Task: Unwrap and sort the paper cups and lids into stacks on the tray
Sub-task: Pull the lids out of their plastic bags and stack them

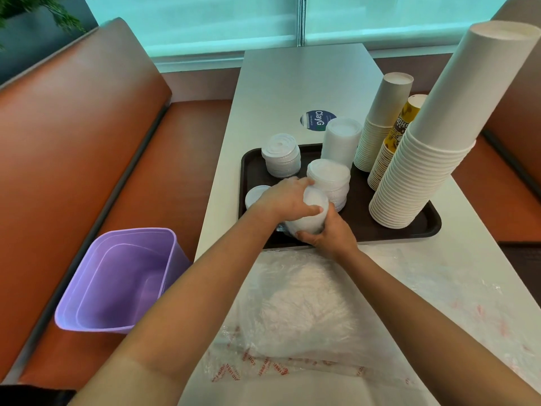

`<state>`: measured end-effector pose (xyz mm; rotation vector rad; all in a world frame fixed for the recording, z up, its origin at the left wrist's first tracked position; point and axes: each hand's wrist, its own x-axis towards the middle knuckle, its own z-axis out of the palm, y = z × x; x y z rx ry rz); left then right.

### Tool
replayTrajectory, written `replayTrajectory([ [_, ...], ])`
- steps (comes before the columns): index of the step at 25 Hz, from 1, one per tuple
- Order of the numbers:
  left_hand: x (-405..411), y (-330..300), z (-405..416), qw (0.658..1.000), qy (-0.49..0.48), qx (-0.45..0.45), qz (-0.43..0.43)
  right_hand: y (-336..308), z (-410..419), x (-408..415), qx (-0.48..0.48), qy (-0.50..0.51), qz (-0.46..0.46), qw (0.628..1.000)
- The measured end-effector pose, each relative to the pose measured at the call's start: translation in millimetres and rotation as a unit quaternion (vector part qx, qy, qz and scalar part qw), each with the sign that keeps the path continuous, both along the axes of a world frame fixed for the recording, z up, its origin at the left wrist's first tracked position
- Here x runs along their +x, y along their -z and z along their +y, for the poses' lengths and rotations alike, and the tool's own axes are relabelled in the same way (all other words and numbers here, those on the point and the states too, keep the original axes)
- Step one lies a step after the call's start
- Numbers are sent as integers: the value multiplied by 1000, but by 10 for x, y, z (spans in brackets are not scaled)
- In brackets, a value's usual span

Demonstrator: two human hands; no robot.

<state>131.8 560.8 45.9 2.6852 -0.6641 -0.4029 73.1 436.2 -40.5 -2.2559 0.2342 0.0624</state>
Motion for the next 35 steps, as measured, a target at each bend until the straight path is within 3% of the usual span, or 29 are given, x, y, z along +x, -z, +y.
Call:
replayTrajectory([
  [2, 53, 19, -1, 1000, 8, 13, 25, -12, 6, 4, -23, -4, 2, 1000],
  [8, 74, -118, 36, 1000, 11, -11, -8, -32, 6, 5, -43, -9, -1, 999],
  [12, 50, -114, 52, 997, 9, -45, 59, -44, 16, -6, -42, -3, -12, 999],
  [15, 61, -145, 137, 972, -28, -206, 111, -34, 17, 1, -40, 1, -15, 999],
  [17, 141, -168, 255, 926, -112, -346, 102, -24, 11, 10, -36, 1, -17, 999],
  [19, 272, -128, 383, 881, -207, -421, 59, -1, 6, 20, -30, 3, -17, 999],
  [22, 311, 19, 530, 920, -244, -294, -84, 36, 3, 32, -28, 8, -14, 999],
  [25, 188, 268, 641, 949, -142, -217, -179, 56, 2, 38, -27, 9, -16, 999],
  [29, 105, 525, 755, 973, -83, -145, -158, 52, 8, 46, -26, 9, -20, 999],
  [35, 37, 633, 825, 984, -63, -109, -127, 59, 2, 51, -22, 10, -25, 999],
])
